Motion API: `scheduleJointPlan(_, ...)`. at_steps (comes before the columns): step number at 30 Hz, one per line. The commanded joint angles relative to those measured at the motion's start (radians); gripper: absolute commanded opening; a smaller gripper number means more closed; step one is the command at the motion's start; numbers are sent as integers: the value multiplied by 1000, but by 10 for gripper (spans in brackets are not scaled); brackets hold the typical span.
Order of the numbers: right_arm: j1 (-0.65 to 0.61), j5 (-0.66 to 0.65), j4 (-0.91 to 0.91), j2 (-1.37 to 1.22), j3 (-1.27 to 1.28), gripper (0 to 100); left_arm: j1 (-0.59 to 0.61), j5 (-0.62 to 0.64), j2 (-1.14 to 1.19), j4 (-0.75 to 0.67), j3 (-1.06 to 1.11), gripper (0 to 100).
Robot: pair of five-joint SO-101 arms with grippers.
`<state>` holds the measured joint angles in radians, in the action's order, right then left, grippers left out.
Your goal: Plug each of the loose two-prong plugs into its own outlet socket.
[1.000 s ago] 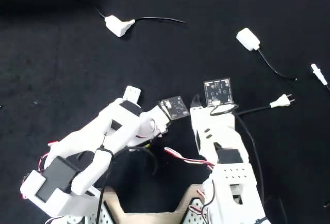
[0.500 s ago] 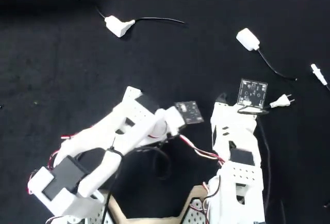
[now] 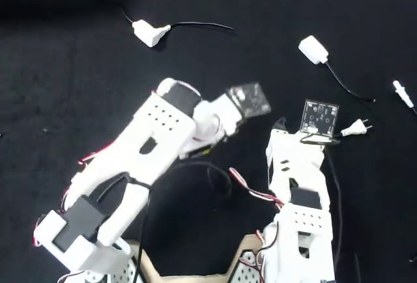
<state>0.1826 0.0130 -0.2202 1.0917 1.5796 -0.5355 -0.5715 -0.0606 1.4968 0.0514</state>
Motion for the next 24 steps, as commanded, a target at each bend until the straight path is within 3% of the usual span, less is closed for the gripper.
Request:
scheduleJointPlan(1, 21, 12, 12, 24, -102, 156, 35, -8, -49, -2, -183, 28)
scheduleJointPlan(5, 6, 60, 12, 22, -127, 155, 82, -9, -126, -87, -229, 28)
scheduleJointPlan(12, -92, 92, 11, 18, -236, 155, 104, -41, -339, -94, -150, 28)
scheduleJointPlan(19, -218, 81, -95, 22, -317, 155, 104, -166, -661, -166, 312, 28)
scheduleJointPlan(24, -216, -15, -169, 22, -266, 155, 314, -170, -1025, -307, 713, 29)
